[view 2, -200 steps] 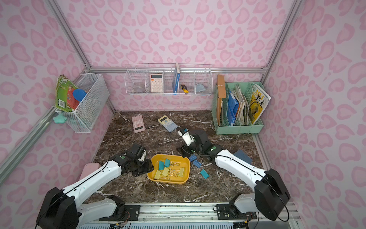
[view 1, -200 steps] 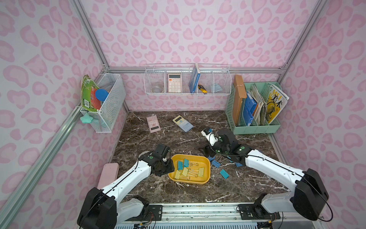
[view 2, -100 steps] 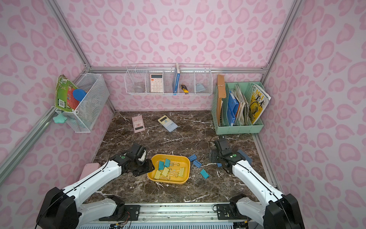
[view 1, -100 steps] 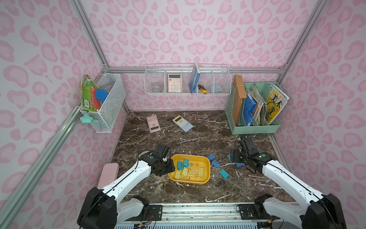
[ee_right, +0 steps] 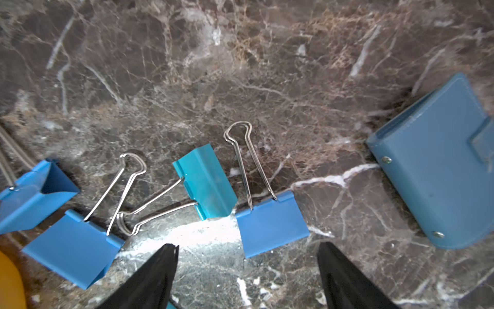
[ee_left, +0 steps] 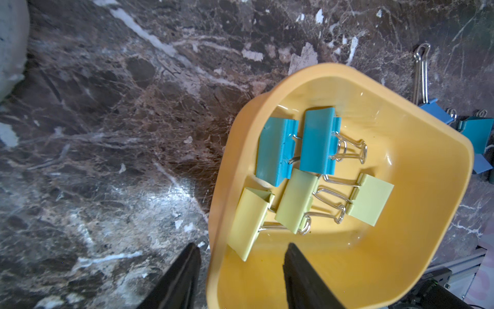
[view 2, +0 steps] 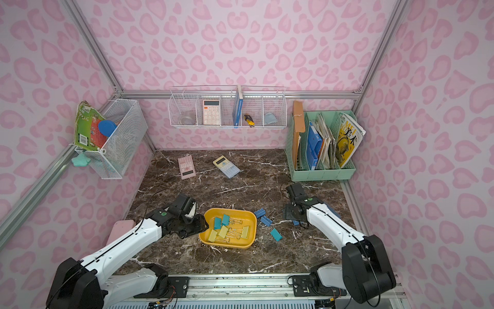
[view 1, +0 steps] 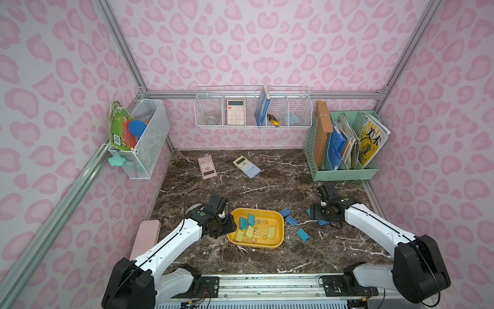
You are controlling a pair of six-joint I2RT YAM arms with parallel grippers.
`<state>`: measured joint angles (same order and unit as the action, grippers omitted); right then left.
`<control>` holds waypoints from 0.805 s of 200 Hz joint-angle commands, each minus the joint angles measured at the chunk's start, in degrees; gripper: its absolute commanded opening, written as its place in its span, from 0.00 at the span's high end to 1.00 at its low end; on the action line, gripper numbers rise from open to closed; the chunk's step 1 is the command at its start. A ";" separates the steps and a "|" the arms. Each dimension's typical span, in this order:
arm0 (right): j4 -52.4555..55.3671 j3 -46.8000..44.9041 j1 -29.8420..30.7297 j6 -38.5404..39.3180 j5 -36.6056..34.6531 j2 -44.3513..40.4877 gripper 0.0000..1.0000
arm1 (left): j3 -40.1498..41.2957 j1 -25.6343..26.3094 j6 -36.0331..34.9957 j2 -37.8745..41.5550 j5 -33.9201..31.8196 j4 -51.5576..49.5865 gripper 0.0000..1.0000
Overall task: Put the binder clips in the storage box
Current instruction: Pick up the binder clip at the center of the board.
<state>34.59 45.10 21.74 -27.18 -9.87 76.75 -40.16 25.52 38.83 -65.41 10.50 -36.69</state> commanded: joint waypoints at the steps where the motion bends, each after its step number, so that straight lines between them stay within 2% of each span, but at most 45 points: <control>1: 1.30 0.99 0.10 -0.63 -1.22 0.89 0.13 | 0.08 -0.03 -0.60 0.41 0.53 0.81 0.45; 42: -3.44 0.95 -0.29 -6.99 3.19 -2.00 0.12 | -0.18 -0.03 -0.86 -0.59 1.29 1.13 0.45; 68: -6.95 -1.38 1.68 -12.13 11.53 -3.47 0.15 | 0.00 -0.03 -0.77 -0.27 1.40 1.27 0.45; 100: -9.79 -5.21 3.84 -17.14 15.80 -6.21 0.18 | 0.18 -0.03 -0.77 -0.16 1.55 1.52 0.45; 131: -13.90 -9.34 3.52 -19.37 16.37 -6.88 0.16 | 0.16 -0.03 -0.77 0.01 1.71 1.62 0.45; 161: -16.15 -9.20 3.27 -19.75 17.15 -4.86 0.16 | 0.30 -0.03 -0.77 -0.07 1.55 1.53 0.45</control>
<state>22.39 35.75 25.17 -45.19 5.78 70.70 -40.01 25.52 38.79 -65.63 11.66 -35.24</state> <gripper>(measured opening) 0.839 0.552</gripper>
